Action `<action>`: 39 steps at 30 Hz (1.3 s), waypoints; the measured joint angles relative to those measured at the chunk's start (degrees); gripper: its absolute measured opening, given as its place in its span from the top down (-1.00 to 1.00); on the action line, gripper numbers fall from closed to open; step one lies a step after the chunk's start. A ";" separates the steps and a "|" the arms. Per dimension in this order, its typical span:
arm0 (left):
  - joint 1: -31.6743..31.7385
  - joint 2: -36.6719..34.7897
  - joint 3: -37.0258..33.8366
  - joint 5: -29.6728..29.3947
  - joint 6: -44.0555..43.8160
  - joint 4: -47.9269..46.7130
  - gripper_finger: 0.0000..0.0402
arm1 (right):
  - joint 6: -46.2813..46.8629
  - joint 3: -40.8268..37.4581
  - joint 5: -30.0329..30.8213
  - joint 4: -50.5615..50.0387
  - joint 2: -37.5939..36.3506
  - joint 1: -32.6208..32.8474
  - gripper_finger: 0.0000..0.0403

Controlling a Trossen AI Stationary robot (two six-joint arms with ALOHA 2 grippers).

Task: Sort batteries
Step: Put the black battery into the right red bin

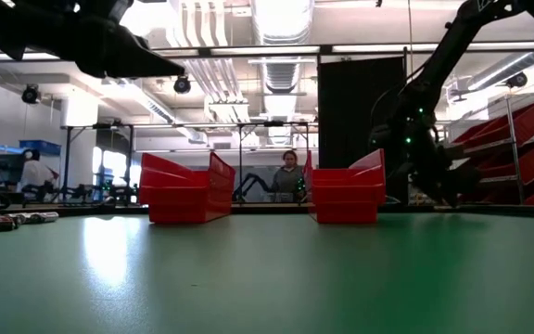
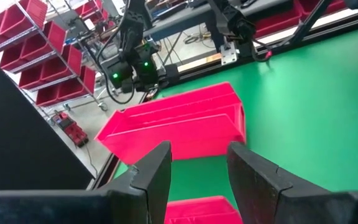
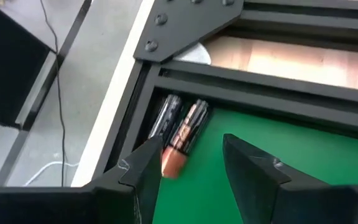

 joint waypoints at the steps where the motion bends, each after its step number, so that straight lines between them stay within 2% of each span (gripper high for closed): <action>1: 0.15 0.00 0.00 0.00 0.00 -0.02 0.32 | 0.17 0.00 0.25 0.01 0.02 -0.03 0.21; 7: 0.31 0.00 0.00 0.00 -0.05 0.02 0.32 | 0.34 1.32 0.64 -1.77 1.44 -0.01 0.24; 15: 0.36 0.00 0.00 0.00 -0.20 -0.87 0.32 | -3.08 5.93 -1.85 -7.97 7.49 0.49 0.23; 23: 0.38 0.00 0.00 -0.02 -0.07 -0.83 0.32 | -1.52 6.24 -2.79 -9.90 7.60 2.02 0.21; 27: 0.40 0.00 0.00 -0.02 -0.05 -0.83 0.32 | -3.42 5.02 -3.29 -10.88 6.94 2.12 0.30; 36: 0.47 0.00 0.00 -0.06 -0.04 -1.25 0.32 | -1.93 2.38 -1.46 -9.67 6.84 4.47 0.72; 39: 0.47 0.00 0.00 -0.08 -0.04 -1.25 0.32 | -4.49 2.21 -0.29 -9.72 6.80 5.20 0.78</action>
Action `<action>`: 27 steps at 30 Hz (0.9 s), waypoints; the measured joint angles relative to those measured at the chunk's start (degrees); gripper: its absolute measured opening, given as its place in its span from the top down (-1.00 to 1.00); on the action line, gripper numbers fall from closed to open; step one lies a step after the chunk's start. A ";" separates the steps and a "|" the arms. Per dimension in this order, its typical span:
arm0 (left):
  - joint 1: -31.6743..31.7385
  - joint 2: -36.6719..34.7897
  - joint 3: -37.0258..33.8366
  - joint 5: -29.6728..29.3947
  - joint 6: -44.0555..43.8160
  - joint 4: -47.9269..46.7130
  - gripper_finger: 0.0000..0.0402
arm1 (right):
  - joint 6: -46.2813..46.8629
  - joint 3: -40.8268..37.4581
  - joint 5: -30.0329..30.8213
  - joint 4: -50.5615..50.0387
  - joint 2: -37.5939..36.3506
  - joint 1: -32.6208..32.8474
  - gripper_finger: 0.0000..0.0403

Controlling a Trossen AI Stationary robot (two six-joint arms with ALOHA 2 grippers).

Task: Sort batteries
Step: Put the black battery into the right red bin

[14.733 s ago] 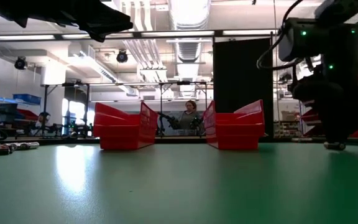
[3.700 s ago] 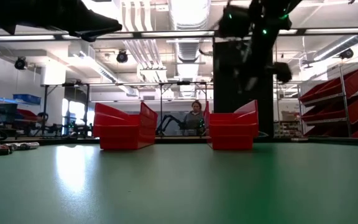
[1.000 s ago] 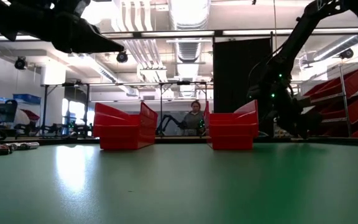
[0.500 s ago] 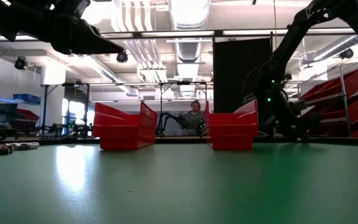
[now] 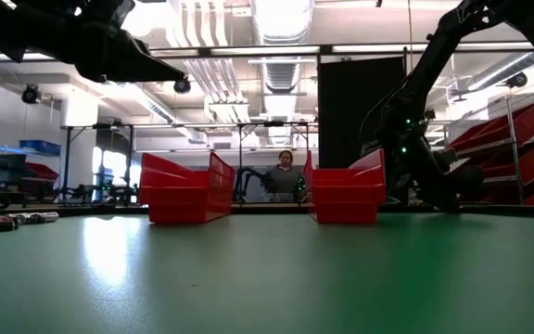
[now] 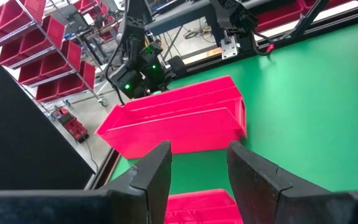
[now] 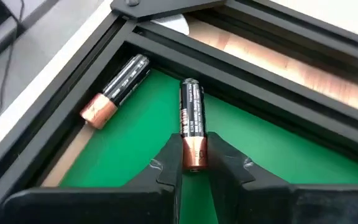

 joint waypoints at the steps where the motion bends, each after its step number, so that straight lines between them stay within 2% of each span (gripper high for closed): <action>1: 0.00 0.00 0.00 0.01 0.00 0.00 0.32 | -0.97 -0.02 -0.05 -0.02 -0.08 0.03 0.78; 7: 0.00 0.00 0.00 0.01 0.00 0.02 0.32 | -8.24 -0.28 -0.88 -0.07 -3.28 1.57 0.70; 12: 0.00 0.00 0.00 -0.01 0.02 0.10 0.32 | -11.93 -0.33 4.17 0.27 -9.55 6.69 0.72; 19: 0.00 0.00 0.00 -0.03 0.02 0.25 0.32 | -18.31 -0.31 11.04 2.90 -18.80 23.09 0.71; 23: 0.00 0.00 0.00 -0.03 0.01 1.55 0.32 | -26.13 -0.22 13.11 9.01 -21.88 32.71 0.71; 27: 0.00 0.00 0.02 -0.01 -0.41 3.41 0.32 | -34.30 -0.22 13.08 16.84 -22.87 39.63 0.71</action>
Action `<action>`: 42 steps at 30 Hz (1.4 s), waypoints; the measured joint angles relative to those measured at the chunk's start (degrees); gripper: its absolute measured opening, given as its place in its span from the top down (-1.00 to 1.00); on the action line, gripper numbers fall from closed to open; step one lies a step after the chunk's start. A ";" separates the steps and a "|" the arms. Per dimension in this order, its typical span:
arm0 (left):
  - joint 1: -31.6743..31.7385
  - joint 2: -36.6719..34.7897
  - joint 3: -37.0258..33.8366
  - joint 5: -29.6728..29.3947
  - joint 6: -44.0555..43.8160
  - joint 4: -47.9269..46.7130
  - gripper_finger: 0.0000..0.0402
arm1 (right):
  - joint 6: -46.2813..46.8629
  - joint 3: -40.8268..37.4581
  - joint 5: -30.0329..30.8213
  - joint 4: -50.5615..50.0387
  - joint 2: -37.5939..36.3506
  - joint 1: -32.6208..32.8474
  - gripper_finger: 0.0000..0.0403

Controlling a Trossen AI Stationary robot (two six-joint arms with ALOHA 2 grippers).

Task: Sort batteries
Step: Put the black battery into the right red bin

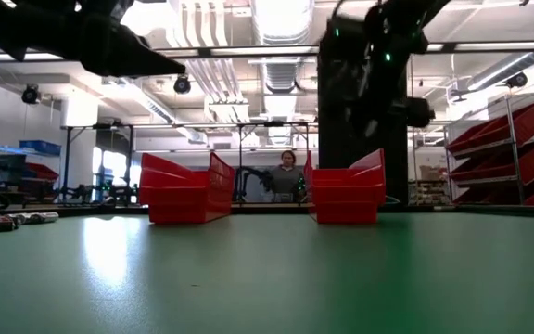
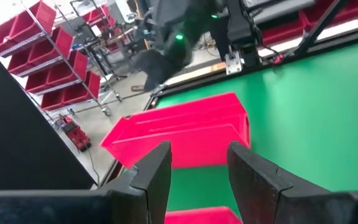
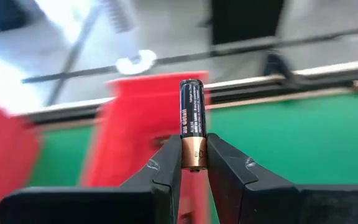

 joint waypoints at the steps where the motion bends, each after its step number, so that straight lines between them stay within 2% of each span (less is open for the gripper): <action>1: 0.00 0.00 0.00 0.02 -0.22 0.35 0.32 | -2.88 0.00 -0.39 2.39 -0.04 1.25 0.71; 5: 0.00 0.00 0.00 0.02 -0.93 0.86 0.32 | -13.64 0.00 -2.92 11.02 0.85 4.42 0.64; 7: 0.00 0.00 0.00 0.04 -1.05 0.88 0.32 | -15.38 0.03 -3.32 12.96 1.54 4.97 0.57; 14: 0.00 0.00 0.00 0.07 -1.10 0.90 0.32 | -9.19 0.07 -3.31 11.53 1.94 2.36 0.24; 21: 0.00 0.00 0.00 0.09 -1.31 -0.24 0.32 | -6.23 0.60 -2.88 11.42 1.76 -5.30 0.04; 29: 0.00 0.00 0.00 0.09 -1.11 -1.33 0.32 | -0.08 1.11 -2.91 9.53 1.70 -17.58 0.08; 39: -0.01 -0.01 0.00 0.09 -1.10 -1.30 0.32 | 10.05 -3.61 -3.35 6.37 1.69 -28.84 0.16; 42: 0.00 -0.01 0.00 0.09 -1.09 -1.24 0.32 | 12.05 -5.10 -6.90 6.24 2.18 -31.52 0.18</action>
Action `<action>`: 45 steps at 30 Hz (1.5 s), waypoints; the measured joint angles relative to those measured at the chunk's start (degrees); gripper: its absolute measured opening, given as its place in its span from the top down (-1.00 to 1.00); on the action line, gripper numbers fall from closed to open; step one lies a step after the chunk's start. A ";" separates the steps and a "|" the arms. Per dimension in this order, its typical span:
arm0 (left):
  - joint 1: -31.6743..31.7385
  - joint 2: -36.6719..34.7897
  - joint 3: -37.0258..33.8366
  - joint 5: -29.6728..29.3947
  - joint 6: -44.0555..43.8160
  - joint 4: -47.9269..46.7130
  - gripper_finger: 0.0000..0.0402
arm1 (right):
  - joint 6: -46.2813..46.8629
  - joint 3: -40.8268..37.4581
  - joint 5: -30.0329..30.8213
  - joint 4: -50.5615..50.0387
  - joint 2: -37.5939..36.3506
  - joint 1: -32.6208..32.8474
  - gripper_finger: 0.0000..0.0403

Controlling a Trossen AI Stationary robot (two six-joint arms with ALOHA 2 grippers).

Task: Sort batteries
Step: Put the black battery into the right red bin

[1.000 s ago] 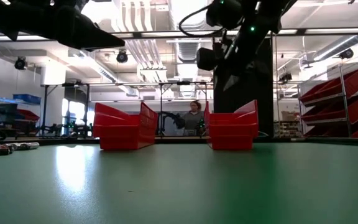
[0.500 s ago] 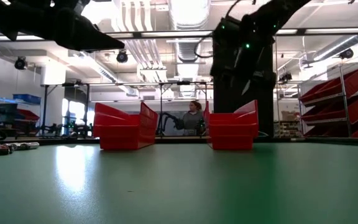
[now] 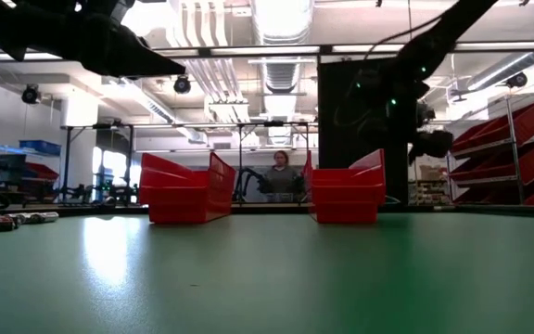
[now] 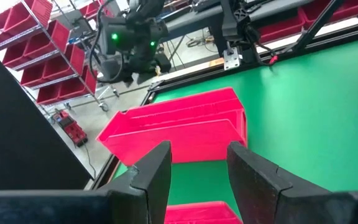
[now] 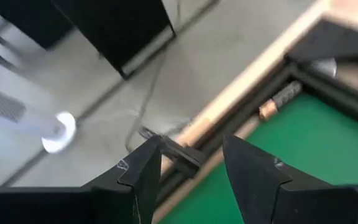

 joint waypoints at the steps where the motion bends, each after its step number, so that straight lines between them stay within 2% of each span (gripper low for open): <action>1: -0.01 0.00 0.00 0.00 -0.01 0.01 0.32 | -0.11 -0.13 -2.21 -0.01 0.44 -0.97 0.19; 5: 0.00 0.00 0.00 0.00 0.02 0.24 0.32 | -5.05 0.19 -6.61 0.59 2.84 -3.36 0.23; 13: 0.00 -0.01 0.00 0.00 0.09 0.20 0.32 | -2.26 0.47 -3.94 0.58 5.81 -5.59 0.29; 23: 0.00 0.26 -0.33 0.04 1.07 0.35 0.32 | -1.36 0.47 -5.38 -0.98 8.11 -10.43 0.23; 30: 0.00 0.93 -0.35 0.04 1.07 1.51 0.32 | 5.76 0.47 -5.45 -7.68 9.42 -12.32 0.22; 38: 0.00 0.97 -0.37 0.04 1.07 1.60 0.32 | 8.43 0.88 -6.42 -7.15 9.83 -13.85 0.17; 45: 0.00 0.97 -0.39 0.04 1.07 1.40 0.32 | 10.73 1.56 -6.47 -7.90 9.81 -14.56 0.22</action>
